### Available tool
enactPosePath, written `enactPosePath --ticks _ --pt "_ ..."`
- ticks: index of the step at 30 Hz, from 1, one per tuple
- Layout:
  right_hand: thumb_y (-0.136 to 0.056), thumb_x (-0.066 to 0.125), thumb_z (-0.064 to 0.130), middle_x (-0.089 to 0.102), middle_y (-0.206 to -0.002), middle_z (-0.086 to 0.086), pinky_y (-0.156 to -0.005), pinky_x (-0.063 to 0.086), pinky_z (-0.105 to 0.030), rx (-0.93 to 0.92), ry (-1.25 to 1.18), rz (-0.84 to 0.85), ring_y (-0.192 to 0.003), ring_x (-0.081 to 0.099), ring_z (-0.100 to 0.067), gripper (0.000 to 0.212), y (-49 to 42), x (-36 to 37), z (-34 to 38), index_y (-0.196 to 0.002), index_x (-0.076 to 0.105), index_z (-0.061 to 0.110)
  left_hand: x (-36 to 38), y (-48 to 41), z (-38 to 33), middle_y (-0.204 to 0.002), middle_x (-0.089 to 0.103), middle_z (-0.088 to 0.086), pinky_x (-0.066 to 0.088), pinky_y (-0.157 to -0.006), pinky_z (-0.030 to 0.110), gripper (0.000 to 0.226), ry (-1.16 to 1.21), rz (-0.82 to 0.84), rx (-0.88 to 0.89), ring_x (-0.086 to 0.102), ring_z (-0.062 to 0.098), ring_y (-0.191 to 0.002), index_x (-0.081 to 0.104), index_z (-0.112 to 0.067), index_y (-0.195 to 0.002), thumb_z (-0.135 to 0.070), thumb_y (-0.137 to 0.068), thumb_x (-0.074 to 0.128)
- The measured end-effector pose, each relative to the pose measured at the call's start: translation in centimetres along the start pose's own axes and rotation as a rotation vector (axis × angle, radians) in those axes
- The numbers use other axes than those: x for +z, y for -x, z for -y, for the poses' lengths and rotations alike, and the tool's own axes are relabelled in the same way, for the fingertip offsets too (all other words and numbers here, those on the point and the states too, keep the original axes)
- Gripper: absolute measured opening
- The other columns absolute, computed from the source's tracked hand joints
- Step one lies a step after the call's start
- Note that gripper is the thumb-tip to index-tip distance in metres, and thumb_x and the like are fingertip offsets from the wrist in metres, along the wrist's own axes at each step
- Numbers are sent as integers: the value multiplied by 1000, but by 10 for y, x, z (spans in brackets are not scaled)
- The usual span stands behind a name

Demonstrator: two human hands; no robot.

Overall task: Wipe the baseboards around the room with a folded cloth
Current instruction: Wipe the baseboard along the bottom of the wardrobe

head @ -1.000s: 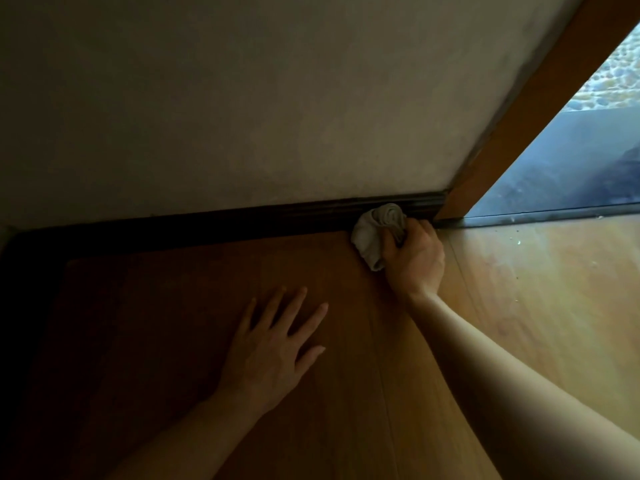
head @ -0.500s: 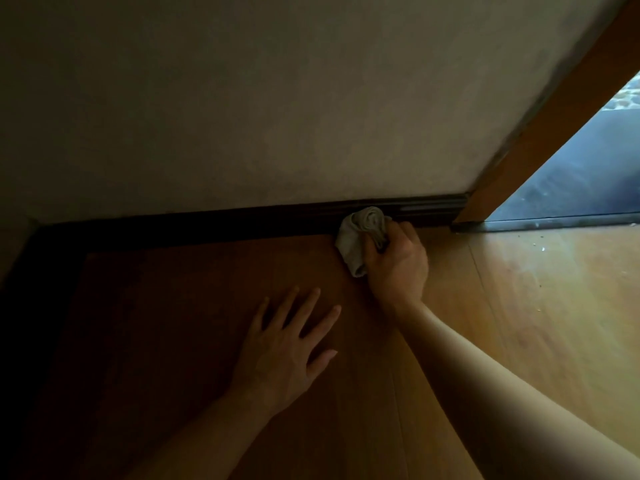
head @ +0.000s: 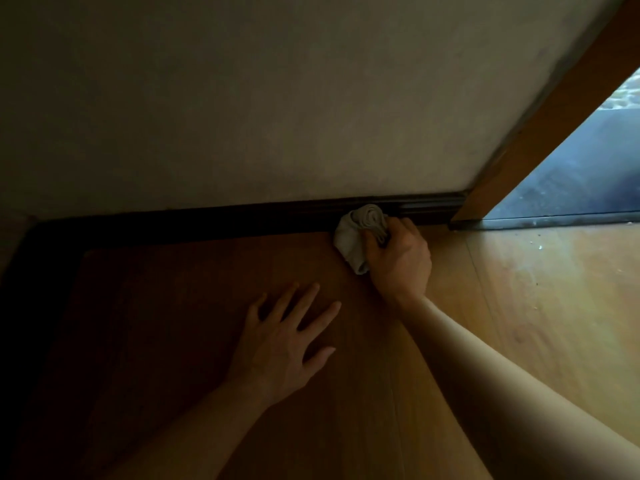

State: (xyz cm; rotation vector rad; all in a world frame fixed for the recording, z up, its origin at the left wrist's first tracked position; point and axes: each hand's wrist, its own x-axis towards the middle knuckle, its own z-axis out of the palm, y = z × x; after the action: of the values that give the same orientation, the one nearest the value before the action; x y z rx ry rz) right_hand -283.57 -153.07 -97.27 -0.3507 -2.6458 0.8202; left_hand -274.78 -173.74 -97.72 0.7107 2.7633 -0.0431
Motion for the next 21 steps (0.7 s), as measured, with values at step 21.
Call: enactPosePath --ticks 21 --pt "-90 63 37 59 -105 -2 -68 43 -32 -46 8 57 -89 58 -23 29 -20 -27 -40 -110 64 16 -16 0 -6 -158 40 5 46 -97 64 65 -63 13 6 47 33 -139 41 -39 -151 -65 -92 33"
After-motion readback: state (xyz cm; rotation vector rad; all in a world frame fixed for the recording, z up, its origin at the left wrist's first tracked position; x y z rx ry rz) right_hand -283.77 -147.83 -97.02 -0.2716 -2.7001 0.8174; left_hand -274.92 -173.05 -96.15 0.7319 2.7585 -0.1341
